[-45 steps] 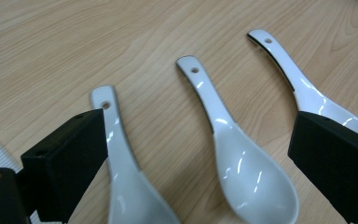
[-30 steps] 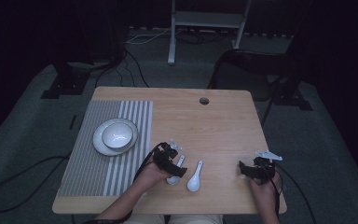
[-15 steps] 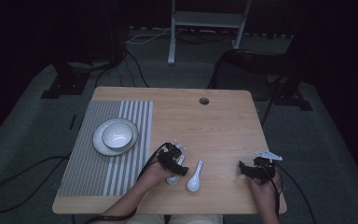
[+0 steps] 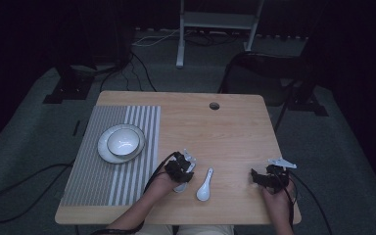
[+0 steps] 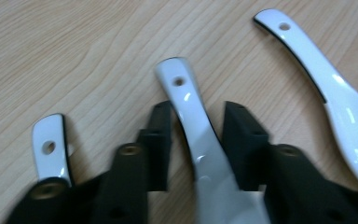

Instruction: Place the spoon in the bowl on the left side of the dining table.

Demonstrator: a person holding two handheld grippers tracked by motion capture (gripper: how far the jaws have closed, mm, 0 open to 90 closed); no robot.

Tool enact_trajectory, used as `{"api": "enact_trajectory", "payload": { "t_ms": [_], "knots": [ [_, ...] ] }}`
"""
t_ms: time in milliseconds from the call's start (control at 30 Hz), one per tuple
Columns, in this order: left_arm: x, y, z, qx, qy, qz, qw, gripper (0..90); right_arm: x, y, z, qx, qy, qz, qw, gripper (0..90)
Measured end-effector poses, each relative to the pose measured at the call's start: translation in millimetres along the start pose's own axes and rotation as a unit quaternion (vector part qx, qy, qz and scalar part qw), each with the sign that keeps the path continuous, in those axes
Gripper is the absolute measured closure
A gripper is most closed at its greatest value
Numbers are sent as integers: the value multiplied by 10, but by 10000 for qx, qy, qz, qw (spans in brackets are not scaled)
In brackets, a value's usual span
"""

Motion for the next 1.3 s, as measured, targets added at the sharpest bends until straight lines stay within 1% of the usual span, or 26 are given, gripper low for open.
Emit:
{"api": "enact_trajectory", "payload": {
  "t_ms": [33, 67, 100, 167, 400, 500, 700, 733, 767, 833, 867, 900, 933, 967, 1067, 1200, 1300],
  "knots": [
    [-4, 5, -6, -32, -6, 10, 10000, 735, 0, 0, 0, -2, 0, 0, 10000, 121],
    [-7, 9, -6, 13, -50, -8, 10000, 744, 0, 0, 0, -1, 0, -2, 10000, 121],
    [-12, 12, -10, 8, -53, -26, 10000, 748, 0, 0, 0, 0, 1, -2, 10000, 121],
    [-14, 16, -17, 6, -33, -13, 10000, 749, 0, 0, -1, 0, -1, -2, 10000, 122],
    [-5, 15, -7, 36, -116, -18, 9999, 752, 0, 0, 0, -1, 0, -1, 10000, 122],
    [17, 14, -6, 60, -133, -58, 9999, 753, 0, 0, 0, -3, 1, 0, 10000, 122],
    [102, 42, -9, 16, -161, -148, 9998, 753, 0, 1, 0, -6, 0, -1, 10000, 122],
    [113, 45, -14, -19, -176, -122, 9998, 753, -1, 0, -1, 0, 0, -3, 10000, 122],
    [126, 48, -20, 7, -165, -178, 9997, 753, 0, 0, 0, -5, 0, -1, 10000, 122],
    [153, 56, -31, -25, -203, -194, 9996, 753, 0, 1, 0, -5, 1, -2, 10000, 122],
    [171, 61, -36, -14, -176, -242, 9996, 753, 0, 1, 0, -5, 0, -2, 10000, 122],
    [190, 67, -42, -38, -192, -230, 9995, 753, 0, 1, -1, -1, 0, -2, 10000, 122],
    [210, 72, -46, -23, -173, -279, 9995, 753, -1, 0, -1, -1, 0, -2, 10000, 122],
    [210, 72, -46, -23, -173, -279, 9995, 753, -1, 0, -1, -1, 0, -2, 10000, 122],
    [304, 95, -58, -63, -167, -363, 9992, 753, -1, 1, 0, -3, -1, -3, 10000, 122],
    [365, 108, -49, -55, -176, -428, 9989, 753, 0, 1, 0, -4, 1, -2, 10000, 122],
    [454, 122, -28, -26, -132, -527, 9985, 753, 0, 1, 0, -2, 1, -2, 10000, 122]
  ]
}}
Point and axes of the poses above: each handheld gripper's, and its own axes: x roughly backward along the jaws, y roughly out of its top, z roughly to its left, the point moved 2 cm from there along -x, roughly forward along the jaws, and after that the axes turned 8 degrees about -y, right-handed, at the moved point
